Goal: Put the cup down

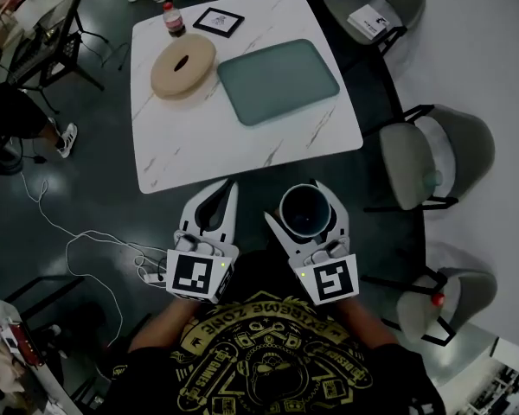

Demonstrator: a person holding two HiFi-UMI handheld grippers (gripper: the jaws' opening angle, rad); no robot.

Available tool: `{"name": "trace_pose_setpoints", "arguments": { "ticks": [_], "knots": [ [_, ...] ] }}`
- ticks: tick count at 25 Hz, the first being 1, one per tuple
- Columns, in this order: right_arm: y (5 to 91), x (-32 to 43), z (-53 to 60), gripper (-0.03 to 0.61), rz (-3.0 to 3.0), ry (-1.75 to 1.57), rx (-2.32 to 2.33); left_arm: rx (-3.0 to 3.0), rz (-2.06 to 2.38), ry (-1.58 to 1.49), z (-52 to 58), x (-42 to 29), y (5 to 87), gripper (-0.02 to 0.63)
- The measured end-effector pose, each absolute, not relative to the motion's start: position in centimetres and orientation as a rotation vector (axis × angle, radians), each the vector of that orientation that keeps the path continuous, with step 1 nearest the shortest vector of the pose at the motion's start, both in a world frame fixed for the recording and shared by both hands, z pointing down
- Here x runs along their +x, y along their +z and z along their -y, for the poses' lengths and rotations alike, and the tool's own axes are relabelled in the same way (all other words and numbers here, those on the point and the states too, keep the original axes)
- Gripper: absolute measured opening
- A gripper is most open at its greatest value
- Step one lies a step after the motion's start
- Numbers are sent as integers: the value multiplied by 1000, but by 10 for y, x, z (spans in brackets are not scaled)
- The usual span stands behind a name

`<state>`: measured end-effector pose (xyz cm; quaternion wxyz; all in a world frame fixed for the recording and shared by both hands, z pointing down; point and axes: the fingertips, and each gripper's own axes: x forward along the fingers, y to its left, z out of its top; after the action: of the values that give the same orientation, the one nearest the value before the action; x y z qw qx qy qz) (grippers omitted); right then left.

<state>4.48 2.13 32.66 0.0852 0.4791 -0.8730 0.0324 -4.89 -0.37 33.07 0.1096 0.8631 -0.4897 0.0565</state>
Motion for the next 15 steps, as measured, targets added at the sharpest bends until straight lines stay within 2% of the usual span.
{"name": "trace_pose_setpoints", "arguments": {
  "ticks": [15],
  "knots": [
    [323,103,43,380,2721,30,1250,2470,1592,141,58,13,329,9]
  ]
}}
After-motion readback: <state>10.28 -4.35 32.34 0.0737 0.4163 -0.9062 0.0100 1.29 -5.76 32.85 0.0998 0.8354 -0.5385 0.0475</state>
